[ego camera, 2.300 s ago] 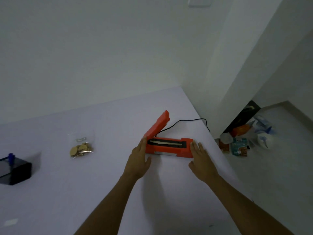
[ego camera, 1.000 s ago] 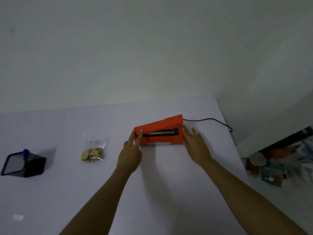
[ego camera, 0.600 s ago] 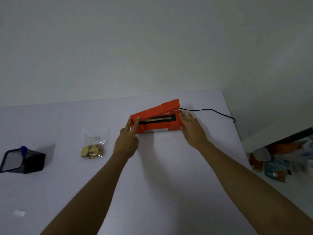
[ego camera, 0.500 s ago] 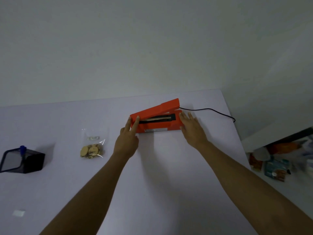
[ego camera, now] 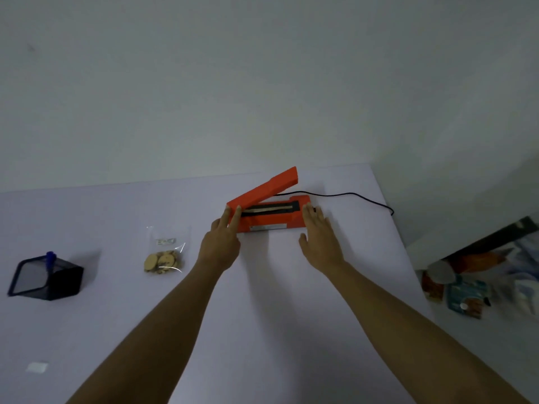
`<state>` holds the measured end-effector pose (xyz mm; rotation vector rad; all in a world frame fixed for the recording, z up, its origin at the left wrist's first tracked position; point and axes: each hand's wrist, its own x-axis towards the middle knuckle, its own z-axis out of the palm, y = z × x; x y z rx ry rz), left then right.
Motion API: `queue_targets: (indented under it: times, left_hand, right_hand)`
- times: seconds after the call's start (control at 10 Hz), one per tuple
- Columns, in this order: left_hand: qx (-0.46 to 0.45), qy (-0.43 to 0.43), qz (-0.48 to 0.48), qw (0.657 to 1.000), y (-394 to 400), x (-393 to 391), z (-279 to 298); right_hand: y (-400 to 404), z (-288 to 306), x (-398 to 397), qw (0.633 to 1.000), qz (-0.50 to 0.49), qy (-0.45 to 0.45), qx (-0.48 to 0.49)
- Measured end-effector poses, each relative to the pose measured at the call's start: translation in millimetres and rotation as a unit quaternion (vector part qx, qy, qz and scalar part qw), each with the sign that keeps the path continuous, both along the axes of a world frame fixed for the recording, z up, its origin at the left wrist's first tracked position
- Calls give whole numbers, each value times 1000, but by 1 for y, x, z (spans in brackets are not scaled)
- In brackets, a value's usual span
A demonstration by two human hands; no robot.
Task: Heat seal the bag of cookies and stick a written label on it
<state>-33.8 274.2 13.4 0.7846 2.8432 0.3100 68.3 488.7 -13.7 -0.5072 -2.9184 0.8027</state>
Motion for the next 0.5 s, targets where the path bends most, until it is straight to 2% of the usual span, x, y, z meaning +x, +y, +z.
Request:
queue_targets:
  times: [0.3, 0.4, 0.5]
  left_hand:
    - [1, -37, 2, 999, -63, 41, 20]
    - [-22, -14, -33, 999, -104, 32, 46]
    - [-11, 59, -40, 997, -141, -14, 117]
  right_hand:
    - [-90, 4, 44, 996, 37, -71, 33]
    - [-118, 35, 34, 995, 71, -26, 64]
    - [-134, 108, -8, 990, 84, 53, 96]
